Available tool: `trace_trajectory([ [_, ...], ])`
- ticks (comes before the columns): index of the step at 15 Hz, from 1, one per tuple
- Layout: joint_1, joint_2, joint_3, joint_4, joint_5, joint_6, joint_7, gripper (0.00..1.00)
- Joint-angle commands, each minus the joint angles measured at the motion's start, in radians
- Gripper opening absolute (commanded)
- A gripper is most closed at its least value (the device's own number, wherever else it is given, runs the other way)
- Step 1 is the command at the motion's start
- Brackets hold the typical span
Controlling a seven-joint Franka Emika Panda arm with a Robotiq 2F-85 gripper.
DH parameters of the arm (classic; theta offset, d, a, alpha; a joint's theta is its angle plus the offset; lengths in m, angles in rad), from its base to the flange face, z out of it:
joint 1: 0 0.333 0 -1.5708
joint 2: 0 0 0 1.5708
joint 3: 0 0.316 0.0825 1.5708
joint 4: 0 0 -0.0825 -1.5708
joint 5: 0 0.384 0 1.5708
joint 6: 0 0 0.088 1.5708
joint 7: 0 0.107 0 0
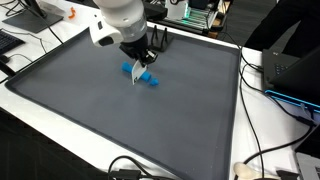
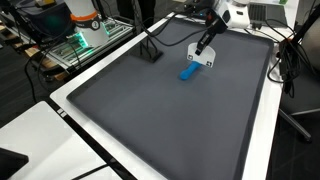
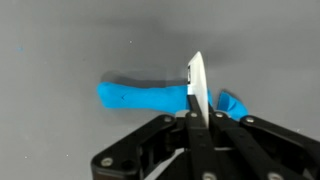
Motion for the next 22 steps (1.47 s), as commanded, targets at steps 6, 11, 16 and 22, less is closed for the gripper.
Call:
trace_trajectory([
  [6, 0.003, 0.046, -0.004, 0.010, -0.009, 0.015, -0.009, 0.01],
  [11, 0.004, 0.067, -0.002, 0.020, -0.006, 0.013, -0.011, 0.01],
  [16, 0.001, 0.081, 0.001, 0.028, -0.001, -0.017, -0.026, 0.01],
  [22, -0.005, 0.077, 0.006, 0.009, 0.006, -0.036, -0.051, 0.01],
])
